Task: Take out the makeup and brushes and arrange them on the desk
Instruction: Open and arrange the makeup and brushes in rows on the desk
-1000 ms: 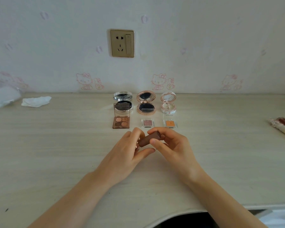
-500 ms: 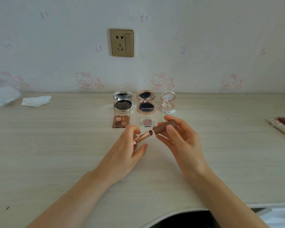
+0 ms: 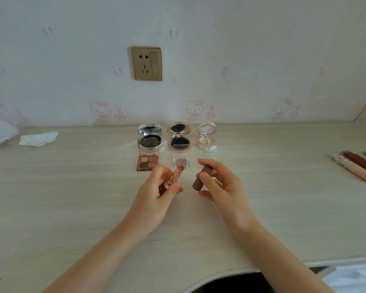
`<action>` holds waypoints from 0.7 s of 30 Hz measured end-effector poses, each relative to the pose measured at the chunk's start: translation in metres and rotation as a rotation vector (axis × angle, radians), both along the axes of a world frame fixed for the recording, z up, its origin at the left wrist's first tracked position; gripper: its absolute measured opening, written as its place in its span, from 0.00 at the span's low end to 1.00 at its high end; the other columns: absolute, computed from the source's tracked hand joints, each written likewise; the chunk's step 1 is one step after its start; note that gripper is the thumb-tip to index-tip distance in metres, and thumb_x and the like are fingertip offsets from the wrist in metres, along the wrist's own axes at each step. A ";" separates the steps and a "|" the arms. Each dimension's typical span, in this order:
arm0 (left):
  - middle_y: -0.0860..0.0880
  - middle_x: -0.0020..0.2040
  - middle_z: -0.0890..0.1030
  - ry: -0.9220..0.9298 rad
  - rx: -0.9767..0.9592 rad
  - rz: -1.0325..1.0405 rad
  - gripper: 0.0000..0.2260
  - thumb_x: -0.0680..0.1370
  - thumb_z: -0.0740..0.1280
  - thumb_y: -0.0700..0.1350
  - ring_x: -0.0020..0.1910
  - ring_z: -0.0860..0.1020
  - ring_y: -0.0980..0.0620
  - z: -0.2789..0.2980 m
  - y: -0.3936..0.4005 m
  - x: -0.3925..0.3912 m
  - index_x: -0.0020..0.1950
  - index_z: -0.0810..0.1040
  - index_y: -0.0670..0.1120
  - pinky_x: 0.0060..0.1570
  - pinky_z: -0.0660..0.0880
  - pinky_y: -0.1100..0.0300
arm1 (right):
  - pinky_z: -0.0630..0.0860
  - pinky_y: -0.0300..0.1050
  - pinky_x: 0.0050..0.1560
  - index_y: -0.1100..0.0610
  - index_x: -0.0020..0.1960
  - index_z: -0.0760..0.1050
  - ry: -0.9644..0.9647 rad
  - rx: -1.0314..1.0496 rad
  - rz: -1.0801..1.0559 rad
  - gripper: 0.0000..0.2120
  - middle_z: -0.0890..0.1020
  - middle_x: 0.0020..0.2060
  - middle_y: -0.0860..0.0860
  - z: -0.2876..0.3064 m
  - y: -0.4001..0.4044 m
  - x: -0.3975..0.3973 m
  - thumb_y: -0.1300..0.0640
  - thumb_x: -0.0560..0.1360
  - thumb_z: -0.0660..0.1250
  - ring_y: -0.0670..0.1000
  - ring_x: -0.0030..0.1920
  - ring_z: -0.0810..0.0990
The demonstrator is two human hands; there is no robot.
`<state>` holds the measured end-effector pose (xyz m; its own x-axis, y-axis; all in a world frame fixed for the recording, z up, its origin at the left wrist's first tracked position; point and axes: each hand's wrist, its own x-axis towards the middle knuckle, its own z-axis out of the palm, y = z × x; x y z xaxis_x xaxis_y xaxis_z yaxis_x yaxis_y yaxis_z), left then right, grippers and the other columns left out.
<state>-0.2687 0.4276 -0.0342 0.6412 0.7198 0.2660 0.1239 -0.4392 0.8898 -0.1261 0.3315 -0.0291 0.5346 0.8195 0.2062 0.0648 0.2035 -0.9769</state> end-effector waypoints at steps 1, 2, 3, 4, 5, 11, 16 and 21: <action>0.49 0.42 0.82 -0.034 -0.071 -0.034 0.03 0.80 0.63 0.41 0.38 0.80 0.56 0.002 -0.002 0.003 0.49 0.69 0.46 0.39 0.74 0.67 | 0.79 0.39 0.42 0.50 0.57 0.77 -0.005 -0.002 0.004 0.13 0.79 0.37 0.50 0.001 -0.002 0.002 0.63 0.77 0.63 0.48 0.41 0.83; 0.48 0.41 0.82 -0.052 -0.129 -0.070 0.03 0.80 0.63 0.40 0.36 0.79 0.53 0.004 -0.003 0.006 0.50 0.69 0.44 0.37 0.74 0.64 | 0.79 0.41 0.43 0.51 0.57 0.77 -0.004 -0.005 0.002 0.13 0.79 0.38 0.51 0.001 -0.004 0.004 0.63 0.77 0.64 0.49 0.42 0.83; 0.48 0.40 0.81 -0.054 -0.169 -0.100 0.02 0.80 0.62 0.40 0.34 0.77 0.52 0.005 -0.005 0.009 0.51 0.69 0.43 0.35 0.73 0.63 | 0.80 0.42 0.44 0.51 0.57 0.77 0.003 -0.009 -0.007 0.12 0.80 0.38 0.52 0.002 -0.006 0.006 0.63 0.77 0.64 0.49 0.43 0.83; 0.49 0.38 0.80 -0.051 -0.201 -0.120 0.02 0.80 0.62 0.40 0.32 0.75 0.53 0.005 -0.007 0.012 0.51 0.69 0.43 0.32 0.72 0.62 | 0.81 0.44 0.46 0.51 0.57 0.77 0.010 -0.017 -0.020 0.12 0.81 0.39 0.53 0.002 -0.009 0.009 0.63 0.77 0.65 0.49 0.44 0.83; 0.49 0.37 0.79 -0.055 -0.233 -0.127 0.02 0.81 0.61 0.41 0.32 0.73 0.53 0.005 -0.009 0.015 0.51 0.69 0.43 0.31 0.70 0.63 | 0.81 0.46 0.47 0.51 0.58 0.77 0.015 -0.027 -0.031 0.13 0.82 0.40 0.54 0.002 -0.011 0.011 0.63 0.76 0.66 0.50 0.45 0.84; 0.51 0.36 0.78 -0.157 -0.431 -0.104 0.09 0.83 0.56 0.45 0.32 0.72 0.53 0.005 -0.019 0.039 0.52 0.76 0.48 0.35 0.69 0.59 | 0.82 0.50 0.48 0.56 0.54 0.76 0.097 -0.030 -0.075 0.10 0.84 0.41 0.56 0.003 -0.027 0.027 0.63 0.74 0.69 0.53 0.45 0.85; 0.50 0.41 0.84 -0.092 -0.312 -0.144 0.04 0.81 0.61 0.44 0.38 0.79 0.47 0.016 -0.028 0.070 0.52 0.75 0.48 0.43 0.77 0.55 | 0.83 0.46 0.44 0.59 0.49 0.75 0.060 -0.060 -0.163 0.08 0.84 0.41 0.54 0.010 -0.040 0.054 0.64 0.72 0.71 0.50 0.43 0.85; 0.52 0.44 0.85 -0.017 -0.118 -0.122 0.02 0.77 0.68 0.46 0.46 0.81 0.56 0.034 -0.022 0.117 0.47 0.77 0.48 0.45 0.75 0.67 | 0.82 0.42 0.40 0.53 0.49 0.77 -0.049 -0.118 -0.285 0.08 0.84 0.42 0.49 0.014 -0.046 0.093 0.61 0.72 0.72 0.46 0.40 0.84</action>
<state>-0.1517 0.4056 -0.0001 0.7218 0.6639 0.1957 0.0609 -0.3426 0.9375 -0.0326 0.2857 -0.0151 0.7383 0.6576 0.1499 0.1506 0.0559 -0.9870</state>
